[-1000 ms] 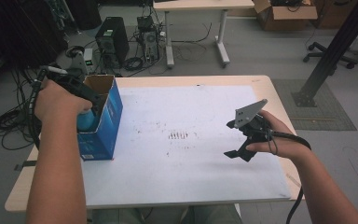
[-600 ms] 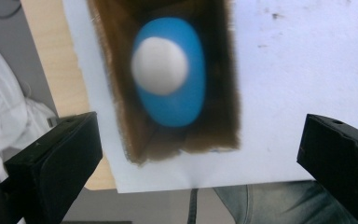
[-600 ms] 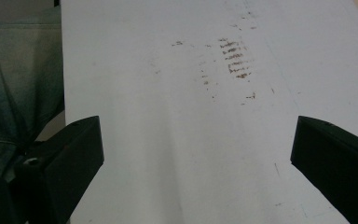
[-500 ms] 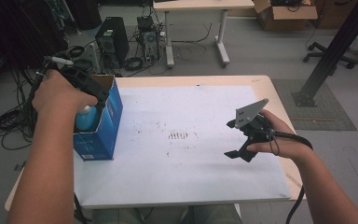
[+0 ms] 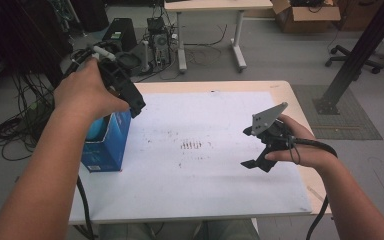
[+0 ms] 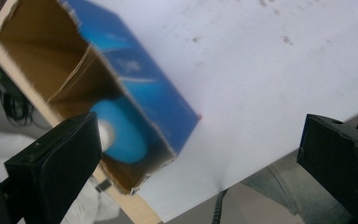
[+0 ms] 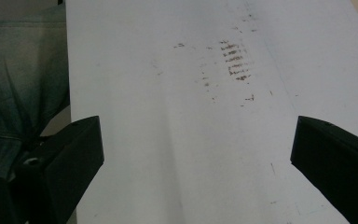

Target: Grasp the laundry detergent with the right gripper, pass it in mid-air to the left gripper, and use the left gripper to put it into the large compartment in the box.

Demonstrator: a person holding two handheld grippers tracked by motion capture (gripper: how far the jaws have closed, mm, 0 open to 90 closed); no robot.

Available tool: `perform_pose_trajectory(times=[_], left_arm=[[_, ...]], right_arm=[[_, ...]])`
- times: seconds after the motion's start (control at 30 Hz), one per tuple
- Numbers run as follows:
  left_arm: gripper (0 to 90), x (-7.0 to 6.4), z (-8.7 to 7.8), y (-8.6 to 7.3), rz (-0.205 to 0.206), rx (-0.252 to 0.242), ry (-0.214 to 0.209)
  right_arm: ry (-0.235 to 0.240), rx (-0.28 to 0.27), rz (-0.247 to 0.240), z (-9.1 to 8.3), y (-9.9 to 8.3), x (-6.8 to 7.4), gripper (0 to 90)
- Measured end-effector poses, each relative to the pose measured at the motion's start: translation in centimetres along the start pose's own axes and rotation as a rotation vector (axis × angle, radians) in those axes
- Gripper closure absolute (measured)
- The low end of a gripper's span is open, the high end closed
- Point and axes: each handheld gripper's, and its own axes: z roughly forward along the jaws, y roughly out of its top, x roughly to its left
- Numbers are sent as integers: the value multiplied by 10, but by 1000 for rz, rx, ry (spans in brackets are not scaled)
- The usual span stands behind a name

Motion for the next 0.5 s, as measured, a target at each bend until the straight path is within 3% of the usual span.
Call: perform_pose_trajectory(times=[0.03,0.27,0.5], left_arm=[[2,-6,0,2,55,-6,-5],[2,-24,6,7,243,-2,-49],[2,-45,14,8,442,34,-56]], right_arm=[[-4,4,0,-1,1,0,25],[-2,27,-13,-8,7,1,24],[3,70,-19,-10,14,-1,25]])
